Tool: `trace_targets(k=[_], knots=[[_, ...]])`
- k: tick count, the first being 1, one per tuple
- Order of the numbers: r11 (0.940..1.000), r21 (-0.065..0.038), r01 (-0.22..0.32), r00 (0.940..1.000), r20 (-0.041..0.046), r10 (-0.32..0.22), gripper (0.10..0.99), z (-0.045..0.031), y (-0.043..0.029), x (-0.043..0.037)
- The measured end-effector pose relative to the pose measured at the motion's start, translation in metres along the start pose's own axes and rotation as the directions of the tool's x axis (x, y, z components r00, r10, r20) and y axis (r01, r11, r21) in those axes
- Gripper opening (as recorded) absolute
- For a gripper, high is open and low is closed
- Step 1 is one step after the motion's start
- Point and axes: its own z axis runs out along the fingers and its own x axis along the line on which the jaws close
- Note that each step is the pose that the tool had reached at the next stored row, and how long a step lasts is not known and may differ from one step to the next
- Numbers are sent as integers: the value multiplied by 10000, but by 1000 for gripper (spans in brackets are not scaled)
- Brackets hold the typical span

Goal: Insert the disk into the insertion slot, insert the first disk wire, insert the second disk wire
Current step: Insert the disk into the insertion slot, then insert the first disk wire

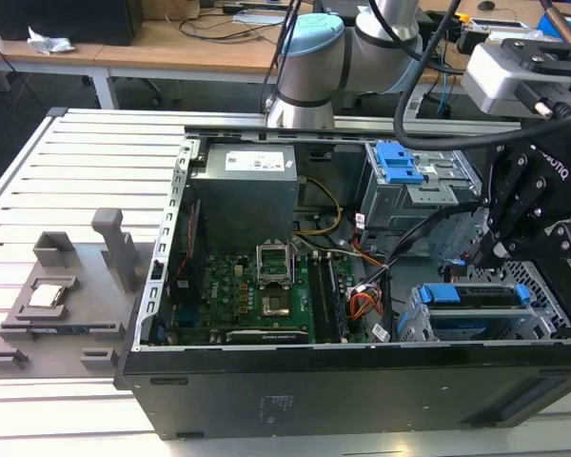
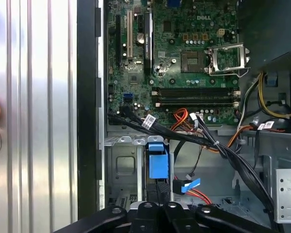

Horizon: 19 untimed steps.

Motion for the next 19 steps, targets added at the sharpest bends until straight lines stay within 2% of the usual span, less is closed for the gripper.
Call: trace_targets(k=[2, 5, 6, 19], knots=[[10000, 1, -2, 10000, -17, 2, 106, 47, -63, 2], [10000, -1, -2, 10000, -21, 2, 106, 64, -240, -2], [10000, 0, -1, 10000, -20, 1, 106, 65, -265, -2], [10000, -2, -1, 10000, -21, 1, 106, 65, -279, -2]])
